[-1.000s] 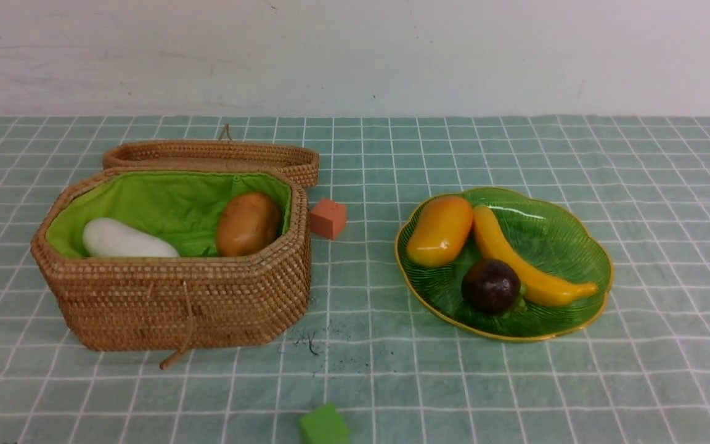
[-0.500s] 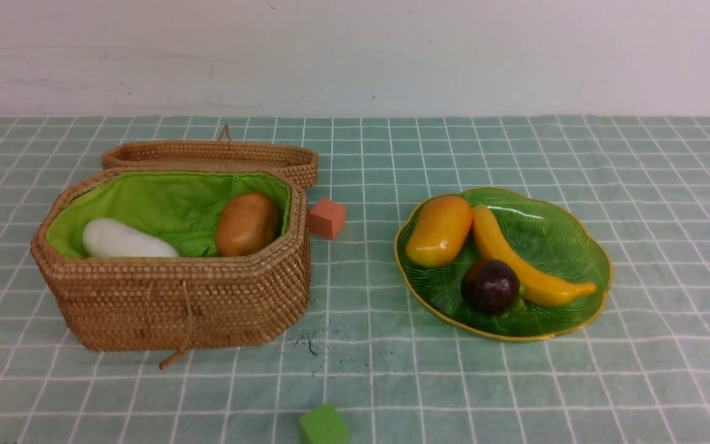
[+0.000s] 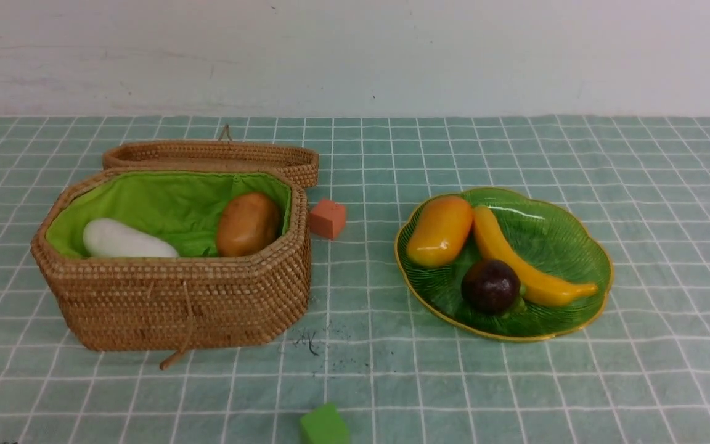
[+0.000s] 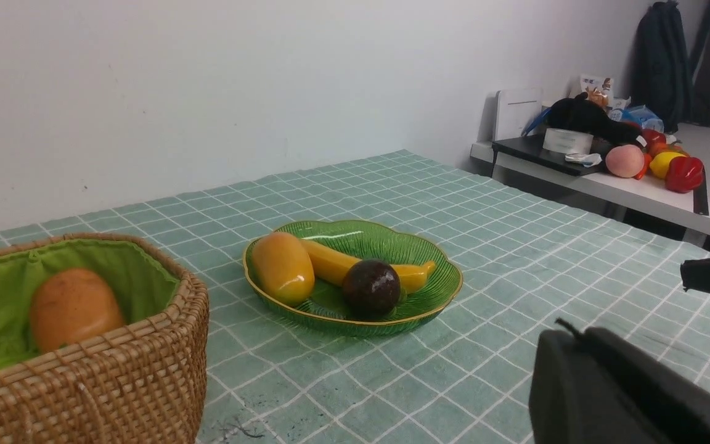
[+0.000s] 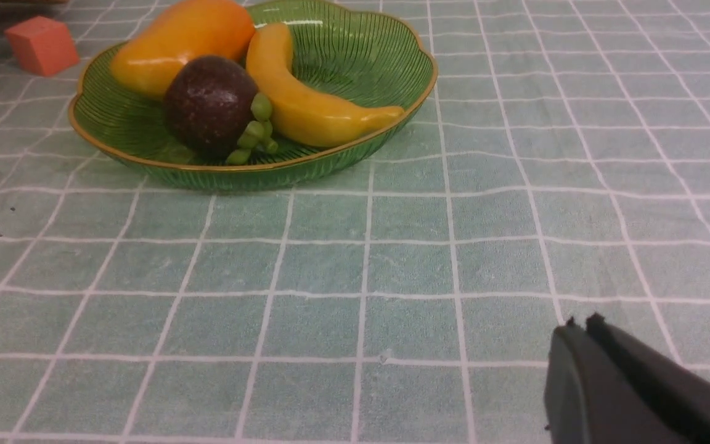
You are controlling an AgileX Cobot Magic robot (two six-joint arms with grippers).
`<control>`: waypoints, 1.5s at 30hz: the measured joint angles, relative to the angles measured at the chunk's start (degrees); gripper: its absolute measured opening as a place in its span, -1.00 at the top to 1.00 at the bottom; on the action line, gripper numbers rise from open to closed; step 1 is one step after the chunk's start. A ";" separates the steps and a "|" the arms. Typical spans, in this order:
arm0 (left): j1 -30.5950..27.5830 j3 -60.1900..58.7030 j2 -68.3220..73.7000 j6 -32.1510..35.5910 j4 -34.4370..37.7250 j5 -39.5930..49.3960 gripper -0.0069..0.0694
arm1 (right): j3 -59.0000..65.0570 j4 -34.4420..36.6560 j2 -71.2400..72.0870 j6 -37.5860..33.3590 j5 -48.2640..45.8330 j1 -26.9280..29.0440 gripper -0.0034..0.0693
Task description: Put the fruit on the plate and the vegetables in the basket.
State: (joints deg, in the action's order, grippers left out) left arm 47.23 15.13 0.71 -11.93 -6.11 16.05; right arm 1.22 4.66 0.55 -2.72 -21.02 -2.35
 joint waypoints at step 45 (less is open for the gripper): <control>-46.00 -16.79 -1.21 0.00 7.33 3.49 0.85 | 0.00 -0.48 0.04 -0.11 -0.05 0.00 0.89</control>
State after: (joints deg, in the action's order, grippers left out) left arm 1.23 -1.67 -0.50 -11.93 1.22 19.54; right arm 1.22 4.18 0.60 -2.82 -21.06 -2.35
